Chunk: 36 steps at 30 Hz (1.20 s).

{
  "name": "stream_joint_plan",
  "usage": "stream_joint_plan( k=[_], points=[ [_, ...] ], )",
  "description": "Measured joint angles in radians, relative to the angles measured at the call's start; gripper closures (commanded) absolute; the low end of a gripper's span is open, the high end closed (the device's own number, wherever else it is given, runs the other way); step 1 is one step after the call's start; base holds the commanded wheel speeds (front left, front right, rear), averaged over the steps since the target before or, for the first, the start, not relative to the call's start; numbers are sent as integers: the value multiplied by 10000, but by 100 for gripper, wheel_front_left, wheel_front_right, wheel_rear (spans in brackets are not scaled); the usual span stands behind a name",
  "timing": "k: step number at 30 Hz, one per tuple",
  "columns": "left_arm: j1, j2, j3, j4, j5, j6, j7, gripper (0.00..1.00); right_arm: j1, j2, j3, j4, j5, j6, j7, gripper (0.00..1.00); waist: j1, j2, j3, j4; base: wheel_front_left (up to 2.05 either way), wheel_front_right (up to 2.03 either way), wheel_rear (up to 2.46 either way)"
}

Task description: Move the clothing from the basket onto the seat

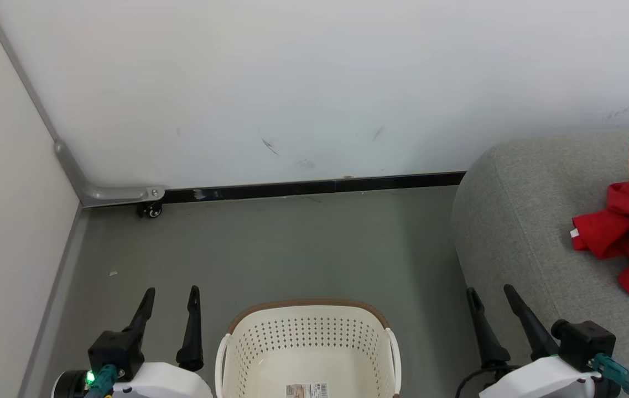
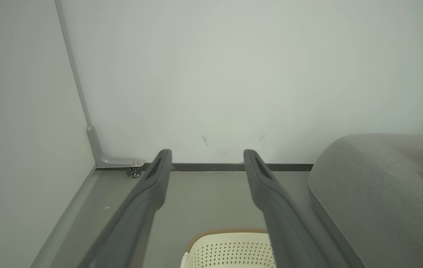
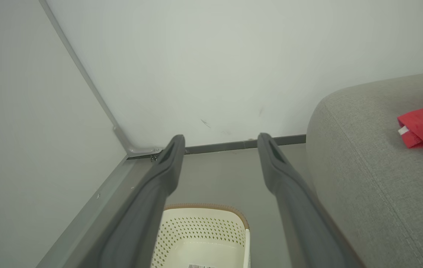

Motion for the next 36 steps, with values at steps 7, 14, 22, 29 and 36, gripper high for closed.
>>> stream_joint_plan(
  k=[7,14,22,29,36],
  points=[
    [0,-2,102,0,0,50,-2,0,128,12,-44,-408,0,0,196,0,0,0,36,58,0,0,0],
    [0,-4,132,-4,4,123,-35,0,369,25,-19,-769,113,0,311,0,0,0,86,124,0,0,0],
    [-1,73,134,59,130,272,-73,0,510,35,-44,-1039,127,0,408,0,0,0,136,143,0,0,0],
    [-1,125,61,140,359,313,-73,0,559,38,-77,-1193,192,0,502,0,0,0,171,135,0,0,0],
    [240,-63,-69,575,351,355,-69,100,875,56,-38,-815,196,-15,510,100,0,0,189,133,0,0,0]
  ],
)
